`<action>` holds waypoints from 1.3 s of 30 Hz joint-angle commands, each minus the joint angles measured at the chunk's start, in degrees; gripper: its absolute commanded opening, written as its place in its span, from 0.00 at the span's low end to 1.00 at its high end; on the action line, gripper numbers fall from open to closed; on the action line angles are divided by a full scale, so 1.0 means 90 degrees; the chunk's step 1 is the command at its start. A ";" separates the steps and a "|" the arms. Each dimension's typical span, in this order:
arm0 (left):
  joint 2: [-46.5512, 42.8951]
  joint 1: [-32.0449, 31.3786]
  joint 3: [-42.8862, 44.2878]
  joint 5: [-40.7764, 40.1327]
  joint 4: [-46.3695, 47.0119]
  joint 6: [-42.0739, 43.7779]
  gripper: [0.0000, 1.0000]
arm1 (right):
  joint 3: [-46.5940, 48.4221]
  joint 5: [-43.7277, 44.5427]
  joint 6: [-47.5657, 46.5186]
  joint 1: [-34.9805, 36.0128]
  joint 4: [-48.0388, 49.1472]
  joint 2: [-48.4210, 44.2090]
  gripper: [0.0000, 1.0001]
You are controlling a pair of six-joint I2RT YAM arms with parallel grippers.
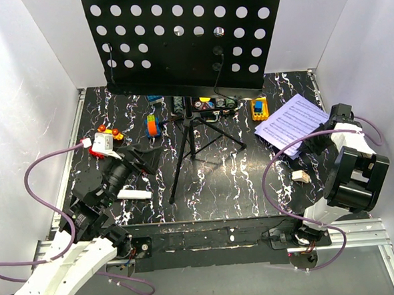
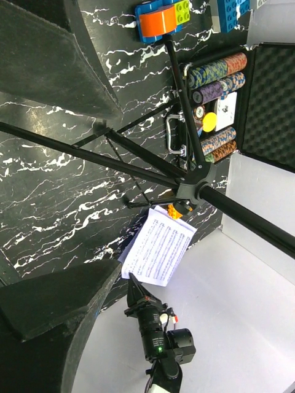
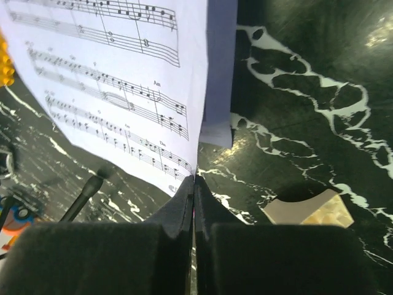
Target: Pack up the instrument practice props
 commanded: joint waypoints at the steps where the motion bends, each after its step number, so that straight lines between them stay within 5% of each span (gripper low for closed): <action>1: -0.0129 0.0007 -0.0128 0.0041 -0.0058 -0.0022 0.98 | 0.0175 0.0679 -0.0143 -0.0045 -0.0129 -0.0024 0.01; 8: -0.0217 0.0007 -0.0089 -0.0018 -0.0243 0.0066 0.98 | -0.0050 0.0690 -0.0231 -0.0045 0.0047 0.0209 0.01; 14: -0.0236 0.0007 -0.0079 -0.0057 -0.0302 0.0076 0.98 | 0.0009 0.0495 -0.0241 -0.0026 0.0066 0.0181 0.39; 22: -0.0275 0.0007 -0.0099 -0.0105 -0.0380 -0.0002 0.98 | 0.0233 0.0017 -0.0046 0.0111 0.0076 -0.0472 0.57; 26: -0.0295 0.0017 -0.0099 -0.0106 -0.0410 0.0017 0.98 | 0.0019 -0.0043 0.0101 0.0364 0.0300 -0.1204 0.58; 32: 0.0241 0.0007 0.0174 0.0002 -0.0557 0.0280 0.98 | -0.1044 0.0475 0.0043 0.1934 0.1800 -0.3214 0.56; 39: 0.0661 0.0007 -0.0313 0.1083 0.1676 0.0817 0.98 | -0.1759 0.0621 -0.0747 0.3898 0.2771 -0.4682 0.50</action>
